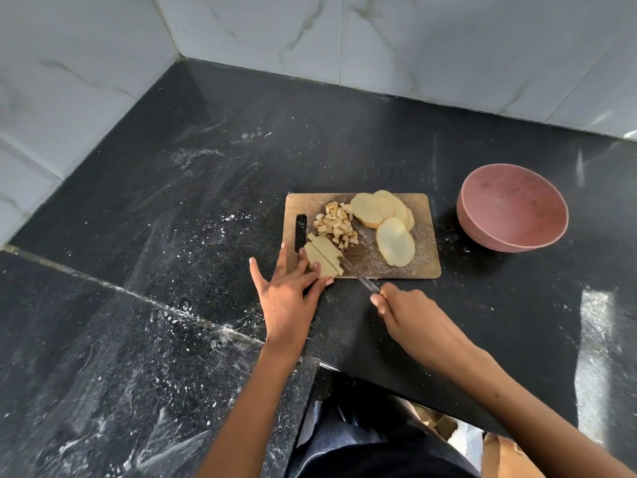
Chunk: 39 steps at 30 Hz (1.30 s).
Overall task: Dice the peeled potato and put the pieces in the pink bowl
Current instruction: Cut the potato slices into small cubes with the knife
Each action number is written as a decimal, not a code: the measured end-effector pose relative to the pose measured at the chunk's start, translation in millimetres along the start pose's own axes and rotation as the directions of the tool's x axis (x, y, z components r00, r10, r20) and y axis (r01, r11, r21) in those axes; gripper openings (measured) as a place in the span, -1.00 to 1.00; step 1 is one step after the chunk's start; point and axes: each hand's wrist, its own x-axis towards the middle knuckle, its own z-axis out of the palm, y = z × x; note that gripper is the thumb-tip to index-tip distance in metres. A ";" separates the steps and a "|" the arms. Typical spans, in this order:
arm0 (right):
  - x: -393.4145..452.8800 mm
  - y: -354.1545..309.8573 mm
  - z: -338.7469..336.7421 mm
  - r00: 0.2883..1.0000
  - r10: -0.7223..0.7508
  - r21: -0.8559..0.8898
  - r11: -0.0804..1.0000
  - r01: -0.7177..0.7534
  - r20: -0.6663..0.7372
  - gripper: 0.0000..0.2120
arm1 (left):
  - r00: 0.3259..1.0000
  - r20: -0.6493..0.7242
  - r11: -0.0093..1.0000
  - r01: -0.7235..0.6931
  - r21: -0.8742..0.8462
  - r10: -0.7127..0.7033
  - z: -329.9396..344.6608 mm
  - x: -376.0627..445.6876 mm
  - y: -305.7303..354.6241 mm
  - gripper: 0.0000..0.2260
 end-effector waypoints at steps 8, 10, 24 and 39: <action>41.3 -34.1 6.0 1.000 -0.004 -0.093 0.996 0.005 0.011 -0.74 | 0.999 -0.004 0.999 -0.032 -0.026 0.032 -1.4 -2.0 -1.9 -0.86; 47.6 -38.4 8.3 1.000 -0.011 -0.121 0.993 0.010 -0.009 -0.74 | 0.999 0.006 0.999 -0.033 -0.027 0.033 -2.6 -2.5 -4.9 -0.87; 51.4 -50.3 17.7 0.997 0.062 -0.174 0.983 -0.053 0.045 -0.79 | 1.000 0.021 0.997 -0.006 -0.079 0.008 -0.5 -2.8 -6.3 -0.77; 16.2 -10.6 16.7 0.975 0.099 0.078 0.990 -0.116 0.201 -0.78 | 1.000 0.009 0.999 0.008 -0.050 -0.007 0.8 -5.2 -5.9 -0.85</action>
